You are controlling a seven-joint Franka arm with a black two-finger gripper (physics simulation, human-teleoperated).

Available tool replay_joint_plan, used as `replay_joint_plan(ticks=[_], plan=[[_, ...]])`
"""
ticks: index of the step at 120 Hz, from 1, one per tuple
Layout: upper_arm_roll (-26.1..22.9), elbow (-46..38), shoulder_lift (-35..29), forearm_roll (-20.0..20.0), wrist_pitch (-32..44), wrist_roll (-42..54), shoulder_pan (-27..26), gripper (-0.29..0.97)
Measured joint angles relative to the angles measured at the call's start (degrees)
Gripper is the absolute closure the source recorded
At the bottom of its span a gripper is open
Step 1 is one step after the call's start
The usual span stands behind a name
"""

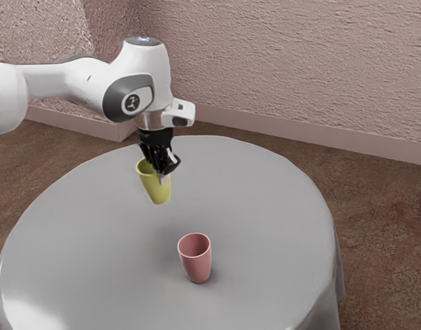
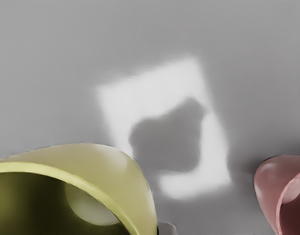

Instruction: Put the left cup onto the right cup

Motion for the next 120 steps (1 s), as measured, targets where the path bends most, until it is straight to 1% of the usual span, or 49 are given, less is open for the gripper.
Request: replay_joint_plan(ticks=[26,51,69,92,120], plan=[[-4.00,-2.59,-2.64,0.70,0.03,-1.39,1.31,0.79],[-8.22,-3.03,-3.06,1.21,0.02,-3.00,2.05,0.79],[-10.22,-3.55,-3.67,1.49,-0.01,-4.24,1.59,0.79],[-15.25,-5.78,-4.99,1.59,-0.04,-6.03,4.41,0.79],[-18.18,-7.08,-5.45,1.59,0.02,-8.30,4.89,0.79]])
